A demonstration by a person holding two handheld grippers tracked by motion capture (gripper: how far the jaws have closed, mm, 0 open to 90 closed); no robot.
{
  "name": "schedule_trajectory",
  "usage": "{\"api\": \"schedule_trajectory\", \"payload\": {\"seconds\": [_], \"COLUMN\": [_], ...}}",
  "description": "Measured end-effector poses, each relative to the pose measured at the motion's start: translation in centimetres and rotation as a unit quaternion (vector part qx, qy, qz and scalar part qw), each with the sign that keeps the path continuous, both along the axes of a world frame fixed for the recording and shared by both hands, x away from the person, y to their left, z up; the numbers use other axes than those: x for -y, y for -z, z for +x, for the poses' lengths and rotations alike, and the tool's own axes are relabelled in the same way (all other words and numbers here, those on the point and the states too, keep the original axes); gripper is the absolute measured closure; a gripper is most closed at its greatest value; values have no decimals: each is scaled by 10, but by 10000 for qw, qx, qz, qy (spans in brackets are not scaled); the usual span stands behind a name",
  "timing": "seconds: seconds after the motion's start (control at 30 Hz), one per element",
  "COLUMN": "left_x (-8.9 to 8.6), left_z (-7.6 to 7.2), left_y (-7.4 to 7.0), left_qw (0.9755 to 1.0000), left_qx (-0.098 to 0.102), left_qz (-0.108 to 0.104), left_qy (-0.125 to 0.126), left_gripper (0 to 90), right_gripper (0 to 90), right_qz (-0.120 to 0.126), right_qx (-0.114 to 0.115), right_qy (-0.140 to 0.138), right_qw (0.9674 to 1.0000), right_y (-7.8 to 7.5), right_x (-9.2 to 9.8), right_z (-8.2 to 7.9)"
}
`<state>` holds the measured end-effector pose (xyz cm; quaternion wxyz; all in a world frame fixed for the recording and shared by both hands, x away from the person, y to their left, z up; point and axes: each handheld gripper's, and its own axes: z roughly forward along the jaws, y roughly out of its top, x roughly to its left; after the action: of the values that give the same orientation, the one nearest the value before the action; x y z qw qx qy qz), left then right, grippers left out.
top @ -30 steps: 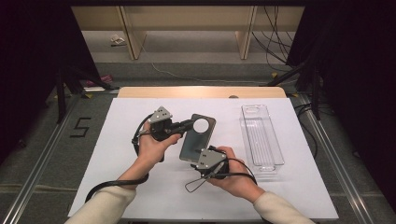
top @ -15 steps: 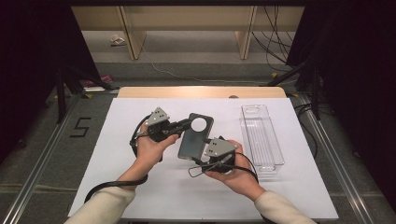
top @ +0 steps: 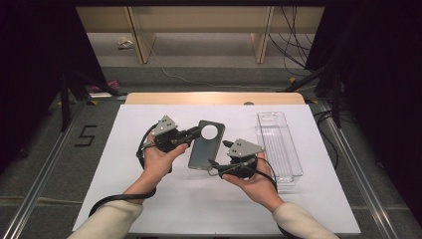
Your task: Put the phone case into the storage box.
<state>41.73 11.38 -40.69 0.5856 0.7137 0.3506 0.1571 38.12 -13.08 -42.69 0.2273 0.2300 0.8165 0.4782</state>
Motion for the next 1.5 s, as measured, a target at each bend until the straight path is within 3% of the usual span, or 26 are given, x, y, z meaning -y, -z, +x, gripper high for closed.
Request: {"api": "schedule_trajectory", "payload": {"seconds": [0.43, 0.73, 0.9, 1.03, 1.5], "left_x": [3, 4, 4, 5, 3], "left_z": [-9, -13, -14, -14, -14], "left_y": [4, 3, 4, 5, 3], "left_qw": [10000, 9999, 9999, 9999, 9997], "left_qx": [4, 78, 87, 83, 129], "left_qz": [-21, -66, -78, -71, -110], "left_qy": [-1, -61, -78, -104, -151], "left_gripper": [821, 821, 821, 821, 821], "right_gripper": [289, 327, 415, 479, 679], "right_qz": [297, 640, 815, 883, 1142], "right_qx": [12, -5, -28, -200, -238], "right_qy": [398, 629, 761, 750, 937], "right_qw": [9988, 9960, 9938, 9931, 9887], "right_y": [-9, -17, -19, -18, -23], "right_x": [8, 12, 15, 14, 12], "right_z": [8, 15, 19, 22, 25]}}
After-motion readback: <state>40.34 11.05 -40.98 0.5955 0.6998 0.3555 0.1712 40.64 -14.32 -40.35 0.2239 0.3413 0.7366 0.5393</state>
